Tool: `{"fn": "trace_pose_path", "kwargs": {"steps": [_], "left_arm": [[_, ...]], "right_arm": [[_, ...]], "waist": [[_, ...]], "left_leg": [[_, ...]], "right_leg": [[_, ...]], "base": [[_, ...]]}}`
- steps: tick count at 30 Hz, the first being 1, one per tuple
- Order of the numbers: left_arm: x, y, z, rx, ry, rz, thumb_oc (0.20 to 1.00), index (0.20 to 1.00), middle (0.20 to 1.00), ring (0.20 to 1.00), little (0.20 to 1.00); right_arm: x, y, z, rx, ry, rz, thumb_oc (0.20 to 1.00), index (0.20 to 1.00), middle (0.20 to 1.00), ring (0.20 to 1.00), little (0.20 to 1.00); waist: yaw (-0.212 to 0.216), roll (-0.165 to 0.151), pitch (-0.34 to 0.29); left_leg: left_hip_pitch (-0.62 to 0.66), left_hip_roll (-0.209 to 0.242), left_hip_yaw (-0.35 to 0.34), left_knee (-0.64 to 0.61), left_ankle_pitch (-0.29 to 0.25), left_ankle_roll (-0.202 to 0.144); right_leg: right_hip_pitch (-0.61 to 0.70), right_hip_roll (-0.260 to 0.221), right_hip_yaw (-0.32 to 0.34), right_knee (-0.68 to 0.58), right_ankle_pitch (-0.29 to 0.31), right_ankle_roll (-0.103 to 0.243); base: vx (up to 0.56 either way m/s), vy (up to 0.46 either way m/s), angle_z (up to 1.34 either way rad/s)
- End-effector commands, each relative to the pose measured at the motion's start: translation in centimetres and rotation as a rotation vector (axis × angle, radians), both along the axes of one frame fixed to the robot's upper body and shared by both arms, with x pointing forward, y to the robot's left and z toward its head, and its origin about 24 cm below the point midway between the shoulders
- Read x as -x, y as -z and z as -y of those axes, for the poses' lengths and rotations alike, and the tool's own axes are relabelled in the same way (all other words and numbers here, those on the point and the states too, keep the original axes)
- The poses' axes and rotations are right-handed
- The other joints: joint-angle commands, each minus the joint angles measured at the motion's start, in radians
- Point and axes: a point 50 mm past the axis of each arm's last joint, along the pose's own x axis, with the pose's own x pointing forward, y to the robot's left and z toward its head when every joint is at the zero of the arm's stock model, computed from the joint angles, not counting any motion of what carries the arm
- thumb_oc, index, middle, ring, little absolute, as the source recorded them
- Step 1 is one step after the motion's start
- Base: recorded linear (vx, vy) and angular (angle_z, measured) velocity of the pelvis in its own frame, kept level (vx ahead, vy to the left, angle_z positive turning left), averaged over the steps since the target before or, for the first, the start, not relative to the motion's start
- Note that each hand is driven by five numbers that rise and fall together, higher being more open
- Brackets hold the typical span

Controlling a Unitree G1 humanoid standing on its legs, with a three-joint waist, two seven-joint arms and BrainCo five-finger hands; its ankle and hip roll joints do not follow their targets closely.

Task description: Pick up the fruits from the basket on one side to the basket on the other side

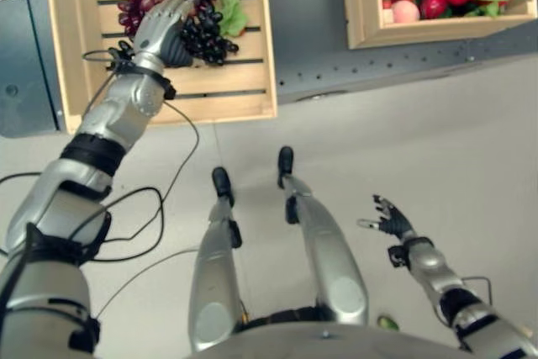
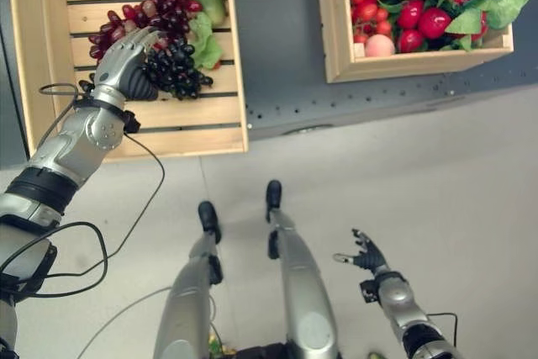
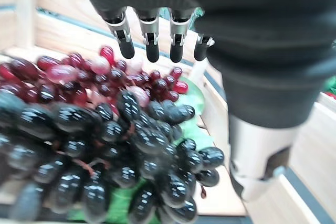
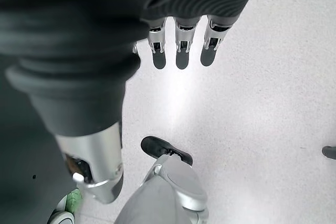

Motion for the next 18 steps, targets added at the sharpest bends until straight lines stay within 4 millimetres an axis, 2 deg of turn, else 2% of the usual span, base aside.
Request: {"fn": "trace_pose_path", "kwargs": {"steps": [1,11,12,18], "left_arm": [[0.1,-0.7,-1.2,0.032,-0.037,0.025,1.0,1.0,1.0,1.0,1.0],[0.3,1.5,-2.4,0.031,-0.086,-0.037,1.0,1.0,1.0,1.0,1.0],[0.3,1.7,-2.6,0.031,-0.094,-0.042,1.0,1.0,1.0,1.0,1.0],[0.7,1.8,-4.2,0.056,-0.145,-0.035,1.0,1.0,1.0,1.0,1.0]], "right_arm": [[1.0,-0.1,1.0,0.001,0.028,0.015,1.0,1.0,1.0,1.0,1.0],[0.1,-1.4,0.7,-0.024,0.028,0.095,1.0,1.0,1.0,1.0,1.0],[0.2,-1.4,0.8,-0.026,0.03,0.098,1.0,1.0,1.0,1.0,1.0],[-0.1,-1.8,1.1,-0.027,0.044,0.122,1.0,1.0,1.0,1.0,1.0]], "waist": [[-0.006,-0.017,-0.017],[-0.018,-0.03,0.002],[-0.017,-0.027,0.001],[-0.019,-0.032,0.008]], "left_leg": [[-0.058,-0.018,0.013,0.09,-0.07,0.053],[-0.118,-0.011,0.014,0.13,-0.085,0.059],[-0.113,-0.008,0.004,0.138,-0.114,0.054],[-0.15,-0.007,0.002,0.164,-0.123,0.058]], "right_leg": [[-0.038,0.021,0.025,0.08,-0.054,0.096],[-0.088,0.027,0.035,0.101,-0.053,0.095],[-0.086,0.031,0.04,0.113,-0.078,0.104],[-0.115,0.029,0.039,0.123,-0.074,0.104]], "base": [[0.0,0.0,0.0],[0.01,-0.004,-0.02],[0.08,0.001,-0.03],[0.01,0.001,0.0]]}}
